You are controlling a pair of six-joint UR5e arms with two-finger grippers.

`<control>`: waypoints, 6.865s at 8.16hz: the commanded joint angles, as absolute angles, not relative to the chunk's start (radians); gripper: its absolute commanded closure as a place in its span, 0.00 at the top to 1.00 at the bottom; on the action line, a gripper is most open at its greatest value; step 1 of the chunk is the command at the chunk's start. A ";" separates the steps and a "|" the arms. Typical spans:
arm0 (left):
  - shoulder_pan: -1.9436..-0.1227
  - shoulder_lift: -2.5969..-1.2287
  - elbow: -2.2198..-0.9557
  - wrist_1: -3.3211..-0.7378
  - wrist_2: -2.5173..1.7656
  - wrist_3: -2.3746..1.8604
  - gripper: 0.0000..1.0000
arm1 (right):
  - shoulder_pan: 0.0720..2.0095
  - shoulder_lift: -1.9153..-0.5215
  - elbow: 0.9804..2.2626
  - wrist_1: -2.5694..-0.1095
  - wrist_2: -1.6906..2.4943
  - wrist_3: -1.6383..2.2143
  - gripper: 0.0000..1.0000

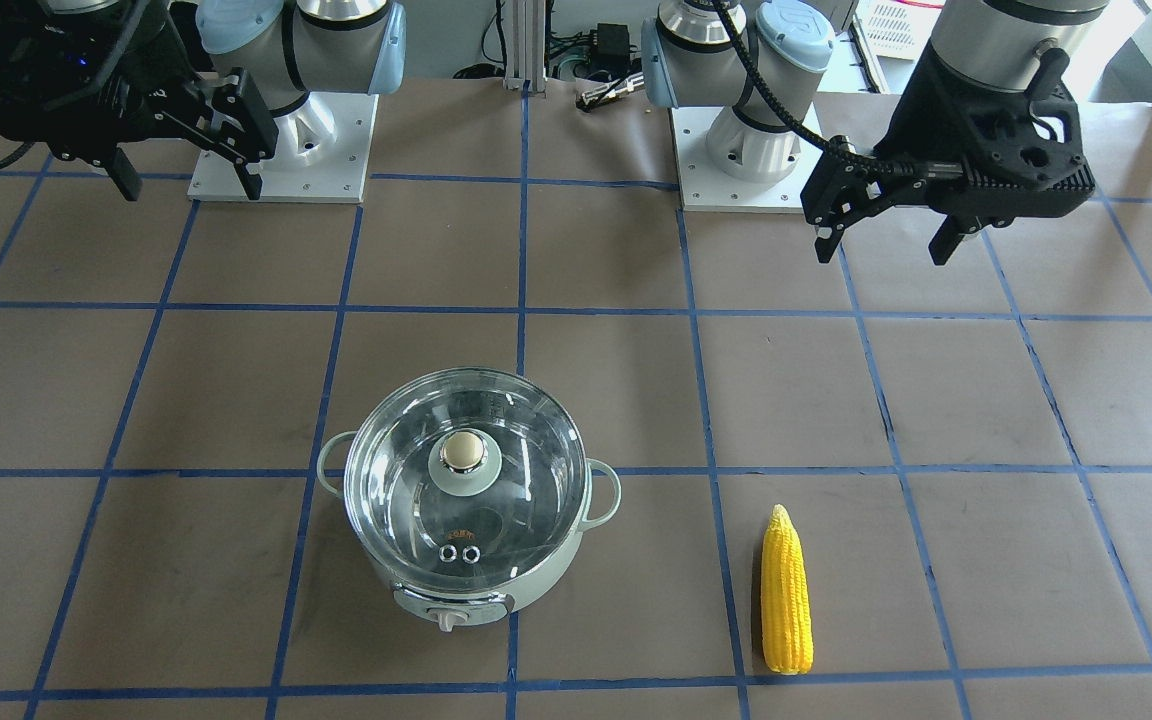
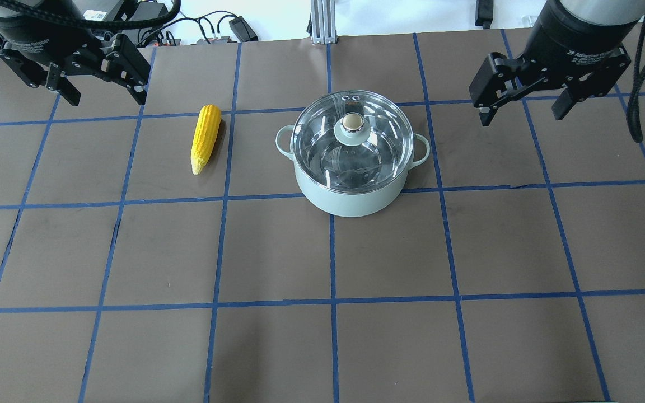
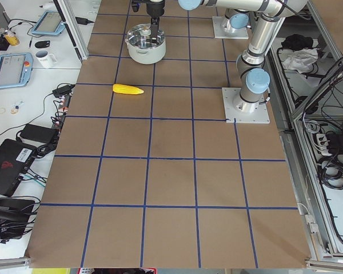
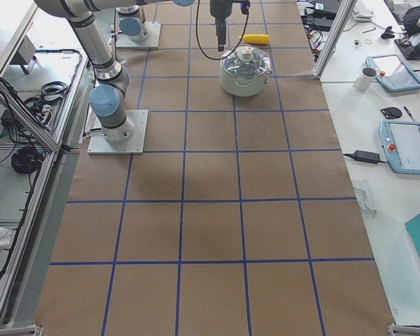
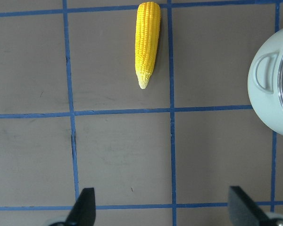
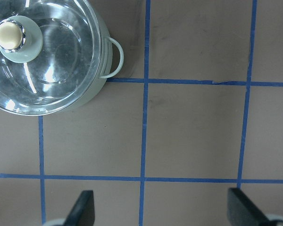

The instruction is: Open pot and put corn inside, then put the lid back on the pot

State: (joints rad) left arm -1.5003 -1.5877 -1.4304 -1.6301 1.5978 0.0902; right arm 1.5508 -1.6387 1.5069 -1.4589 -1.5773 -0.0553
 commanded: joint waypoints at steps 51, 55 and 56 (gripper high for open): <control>-1.928 -2.155 -1.279 -1.310 1.490 -0.341 0.00 | 1.508 -1.594 1.470 -1.494 -1.543 -0.067 0.32; -1.931 -2.163 -1.282 -1.307 1.489 -0.386 0.16 | 1.509 -1.594 1.470 -1.494 -1.543 -0.067 0.32; -1.931 -2.163 -1.282 -1.307 1.489 -0.387 0.39 | 1.509 -1.594 1.470 -1.494 -1.543 -0.067 0.32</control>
